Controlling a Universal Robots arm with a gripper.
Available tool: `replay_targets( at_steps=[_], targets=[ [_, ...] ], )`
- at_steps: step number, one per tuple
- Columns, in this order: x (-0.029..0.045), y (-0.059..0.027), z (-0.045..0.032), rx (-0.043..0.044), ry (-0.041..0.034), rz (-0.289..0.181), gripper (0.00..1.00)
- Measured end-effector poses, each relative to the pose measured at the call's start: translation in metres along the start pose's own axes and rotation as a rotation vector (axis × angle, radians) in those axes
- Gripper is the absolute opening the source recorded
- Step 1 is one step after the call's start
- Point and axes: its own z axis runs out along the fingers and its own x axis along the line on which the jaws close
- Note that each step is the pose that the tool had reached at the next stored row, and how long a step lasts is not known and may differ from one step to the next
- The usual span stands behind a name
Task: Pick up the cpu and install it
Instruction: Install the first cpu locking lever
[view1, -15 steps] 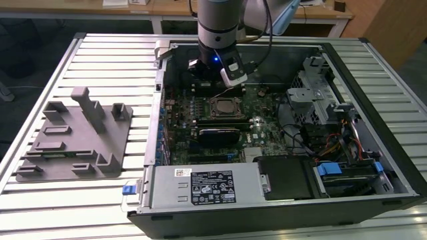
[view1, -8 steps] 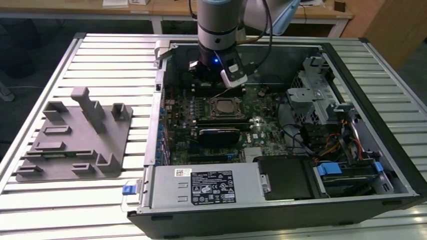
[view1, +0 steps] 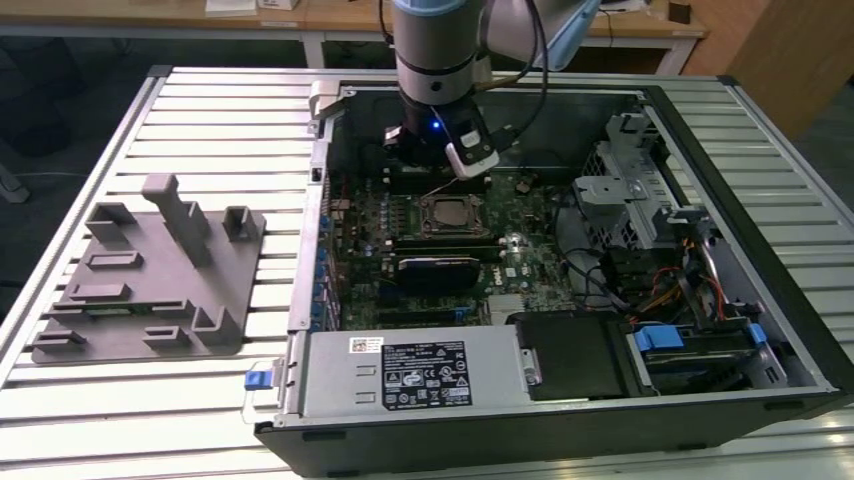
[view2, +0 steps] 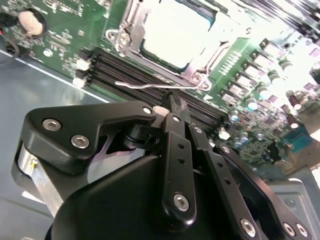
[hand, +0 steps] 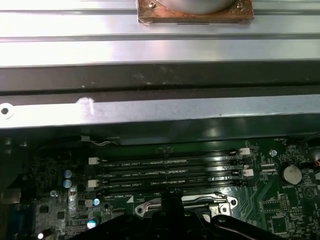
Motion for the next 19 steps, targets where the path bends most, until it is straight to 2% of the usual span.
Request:
replay_targets(
  at_steps=[4, 7, 9, 16, 19],
  targets=[
    [-0.0059, 0.0000, 0.0021, -0.0009, -0.0061, -0.001, 0.11],
    [-0.0082, 0.0000, 0.0029, -0.0003, -0.0077, 0.003, 0.11],
    [-0.0086, -0.0001, 0.0034, 0.0007, -0.0102, 0.013, 0.11],
    [-0.0090, -0.0002, 0.0041, 0.0076, -0.0257, 0.075, 0.11],
    [-0.0091, -0.0002, 0.0041, 0.0094, -0.0275, 0.082, 0.11]
  ],
)
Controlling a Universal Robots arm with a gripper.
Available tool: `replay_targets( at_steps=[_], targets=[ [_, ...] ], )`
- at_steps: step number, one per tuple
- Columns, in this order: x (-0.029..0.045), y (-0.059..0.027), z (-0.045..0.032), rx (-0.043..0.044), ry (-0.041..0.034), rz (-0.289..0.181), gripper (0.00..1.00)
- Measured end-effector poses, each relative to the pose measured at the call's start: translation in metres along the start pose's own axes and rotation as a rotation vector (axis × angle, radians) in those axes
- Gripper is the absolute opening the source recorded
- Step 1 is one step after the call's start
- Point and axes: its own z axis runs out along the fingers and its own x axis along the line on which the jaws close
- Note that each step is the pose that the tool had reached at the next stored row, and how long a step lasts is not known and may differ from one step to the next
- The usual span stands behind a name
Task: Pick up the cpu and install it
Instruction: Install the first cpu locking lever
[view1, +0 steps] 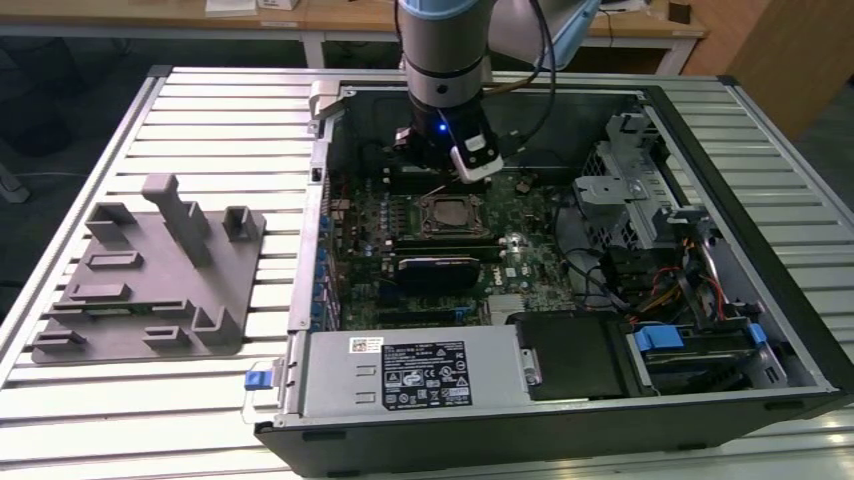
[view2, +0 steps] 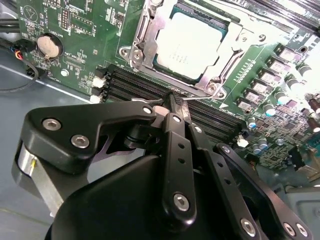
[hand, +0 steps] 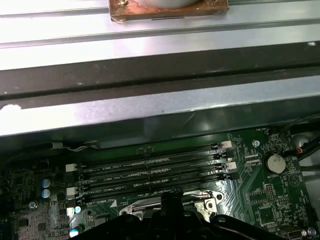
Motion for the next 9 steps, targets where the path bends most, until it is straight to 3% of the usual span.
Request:
replay_targets(
  at_steps=[4, 9],
  targets=[
    [0.0000, 0.0000, 0.0003, 0.0007, -0.0006, 0.000, 0.11],
    [0.0004, -0.0009, 0.0040, 0.0006, -0.0193, 0.019, 0.11]
  ],
)
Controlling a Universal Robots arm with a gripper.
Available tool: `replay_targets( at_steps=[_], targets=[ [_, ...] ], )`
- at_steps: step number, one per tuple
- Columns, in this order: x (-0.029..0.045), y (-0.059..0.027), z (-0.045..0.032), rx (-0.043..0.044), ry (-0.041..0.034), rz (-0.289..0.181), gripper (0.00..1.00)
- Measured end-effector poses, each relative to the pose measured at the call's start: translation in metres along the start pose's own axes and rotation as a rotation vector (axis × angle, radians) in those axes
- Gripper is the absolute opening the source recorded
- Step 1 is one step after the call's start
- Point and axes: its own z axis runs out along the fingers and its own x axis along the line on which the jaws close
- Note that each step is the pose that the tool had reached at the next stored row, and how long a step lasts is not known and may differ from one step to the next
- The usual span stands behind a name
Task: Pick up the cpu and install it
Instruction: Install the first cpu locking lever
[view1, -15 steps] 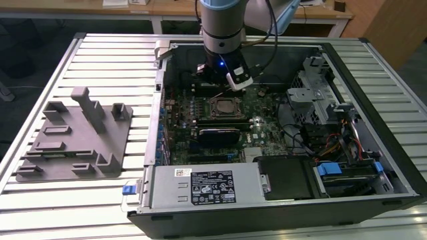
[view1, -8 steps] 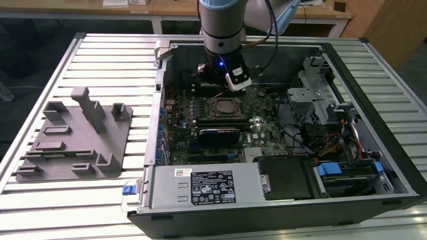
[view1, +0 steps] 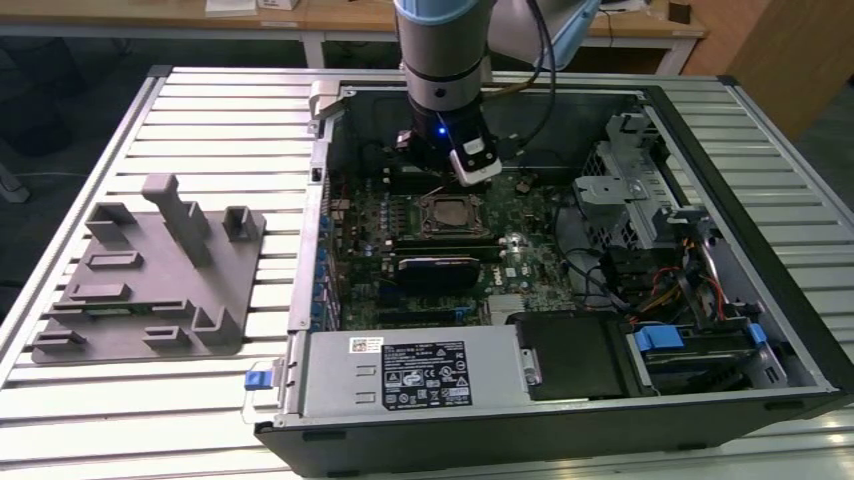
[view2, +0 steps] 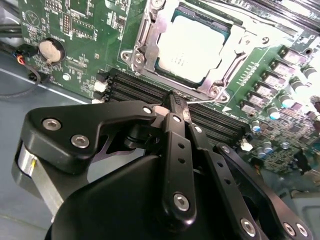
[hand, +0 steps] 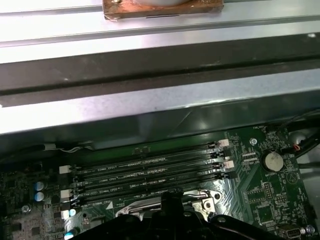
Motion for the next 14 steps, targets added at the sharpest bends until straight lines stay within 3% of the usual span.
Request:
replay_targets(
  at_steps=[2, 14],
  targets=[
    [0.0000, -0.0002, 0.0007, 0.0010, -0.0056, 0.008, 0.11],
    [0.0004, 0.0029, 0.0064, 0.0068, -0.0209, 0.071, 0.11]
  ],
)
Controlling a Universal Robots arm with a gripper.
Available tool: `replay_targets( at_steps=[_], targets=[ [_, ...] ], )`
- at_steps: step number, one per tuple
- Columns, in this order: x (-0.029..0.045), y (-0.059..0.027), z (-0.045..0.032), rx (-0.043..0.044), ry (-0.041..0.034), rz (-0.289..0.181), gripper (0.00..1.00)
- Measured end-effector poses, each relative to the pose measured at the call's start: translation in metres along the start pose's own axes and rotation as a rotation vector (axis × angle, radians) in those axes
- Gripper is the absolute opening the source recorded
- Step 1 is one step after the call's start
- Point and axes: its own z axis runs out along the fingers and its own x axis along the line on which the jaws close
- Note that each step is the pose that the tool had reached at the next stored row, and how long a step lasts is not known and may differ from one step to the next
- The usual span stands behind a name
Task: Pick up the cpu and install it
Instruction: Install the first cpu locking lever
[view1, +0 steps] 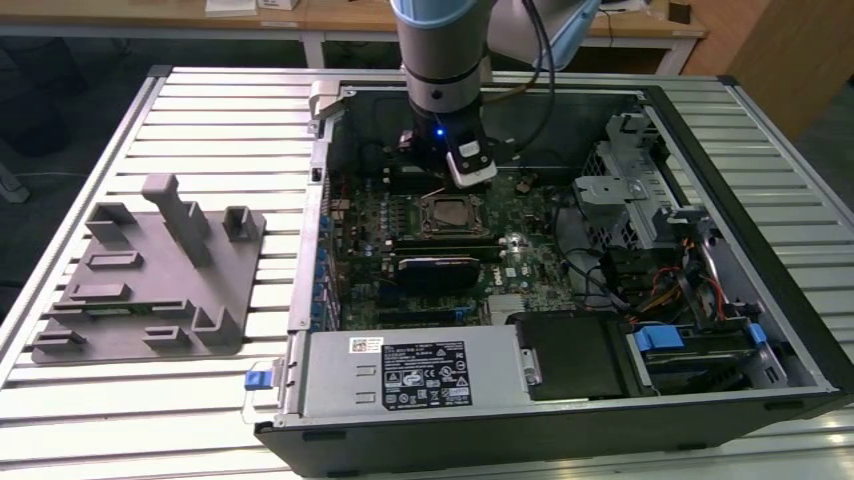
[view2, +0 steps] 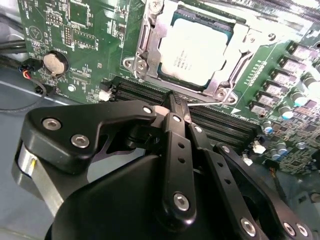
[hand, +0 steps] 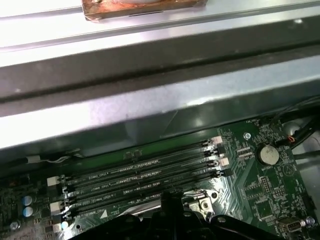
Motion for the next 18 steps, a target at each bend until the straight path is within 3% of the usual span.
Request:
replay_targets(
  at_steps=[6, 12, 18],
  targets=[
    [0.0008, 0.0021, 0.0021, -0.0007, 0.0002, 0.000, 0.11],
    [0.0013, 0.0009, 0.0069, -0.0024, -0.0063, -0.001, 0.11],
    [0.0025, 0.0044, 0.0090, -0.0023, -0.0069, -0.001, 0.11]
  ],
)
